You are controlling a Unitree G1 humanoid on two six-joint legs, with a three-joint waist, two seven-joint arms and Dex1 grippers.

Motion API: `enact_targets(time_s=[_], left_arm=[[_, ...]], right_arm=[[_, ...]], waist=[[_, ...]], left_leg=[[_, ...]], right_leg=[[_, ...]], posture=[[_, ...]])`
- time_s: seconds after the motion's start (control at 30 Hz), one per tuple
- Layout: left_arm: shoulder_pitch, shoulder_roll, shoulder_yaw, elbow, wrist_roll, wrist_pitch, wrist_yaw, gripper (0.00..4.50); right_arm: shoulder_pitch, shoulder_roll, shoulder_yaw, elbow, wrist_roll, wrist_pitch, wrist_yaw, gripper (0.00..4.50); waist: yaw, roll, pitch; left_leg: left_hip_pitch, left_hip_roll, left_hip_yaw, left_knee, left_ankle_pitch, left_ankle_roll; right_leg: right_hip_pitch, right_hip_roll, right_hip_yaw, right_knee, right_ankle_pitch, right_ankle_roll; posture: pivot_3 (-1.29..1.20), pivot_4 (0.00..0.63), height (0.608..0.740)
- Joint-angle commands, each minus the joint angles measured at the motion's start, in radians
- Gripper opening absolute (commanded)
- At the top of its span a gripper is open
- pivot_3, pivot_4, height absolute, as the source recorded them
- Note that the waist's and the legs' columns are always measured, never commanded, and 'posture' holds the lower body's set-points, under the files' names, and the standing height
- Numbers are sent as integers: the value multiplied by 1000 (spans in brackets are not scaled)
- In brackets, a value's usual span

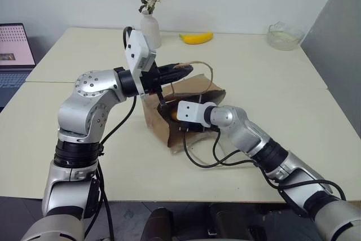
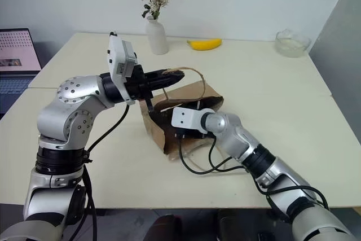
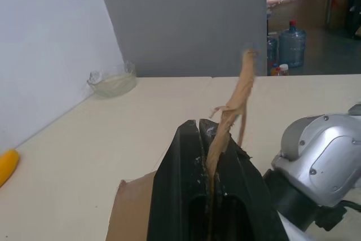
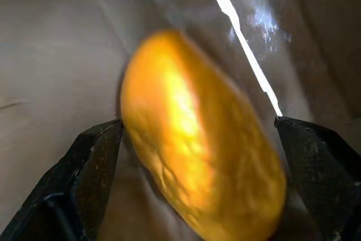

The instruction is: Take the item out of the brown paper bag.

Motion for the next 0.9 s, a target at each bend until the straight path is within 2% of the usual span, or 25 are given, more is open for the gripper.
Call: enact_targets(time_s=[0.03,0.1,0.2,0.43,0.53,0.67,0.8,0.9], left_arm=[[0,9,15,-34,-1,-25,0,0],[7,15,12,-30,10,-35,-3,0],[12,17,13,-22,19,-42,-1,0],[3,15,4,29,81,-96,23,0],[-11,9,3,71,119,-131,45,0],[-18,3,-1,104,145,-161,52,0],[-22,-4,-7,130,173,-184,59,0],[-17,-6,-8,141,186,-197,59,0]], right_arm=[[-31,11,5,74,-58,-66,-5,4315],[-25,19,-10,79,-55,-77,7,3895],[-10,18,-32,47,-52,-80,33,3039],[39,3,-148,-165,63,-9,168,3004],[73,-50,-220,-340,179,80,293,3004],[96,-93,-296,-470,306,195,373,3003],[115,-143,-452,-602,515,353,447,3003],[115,-175,-613,-677,660,479,429,3002]], waist=[[0,0,0],[0,0,0],[0,0,0],[1,0,0],[3,1,0],[3,1,0],[4,1,0],[4,1,0]], left_leg=[[0,0,0,0,0,0],[0,0,0,0,0,0],[0,0,0,0,0,0],[0,0,0,0,0,0],[-1,0,-1,0,0,0],[-1,0,-1,0,0,0],[0,0,-2,0,0,0],[-1,0,-1,0,0,0]], right_leg=[[0,0,0,0,0,0],[0,0,0,0,0,0],[0,0,0,0,0,0],[0,0,0,0,0,0],[0,0,-1,0,0,0],[0,0,-1,0,0,0],[0,0,-1,0,0,0],[0,-1,-1,0,0,0]], posture=[[0,150,740],[0,150,740],[0,150,740],[0,150,740],[0,150,740],[0,150,740],[0,150,740],[0,150,740]])
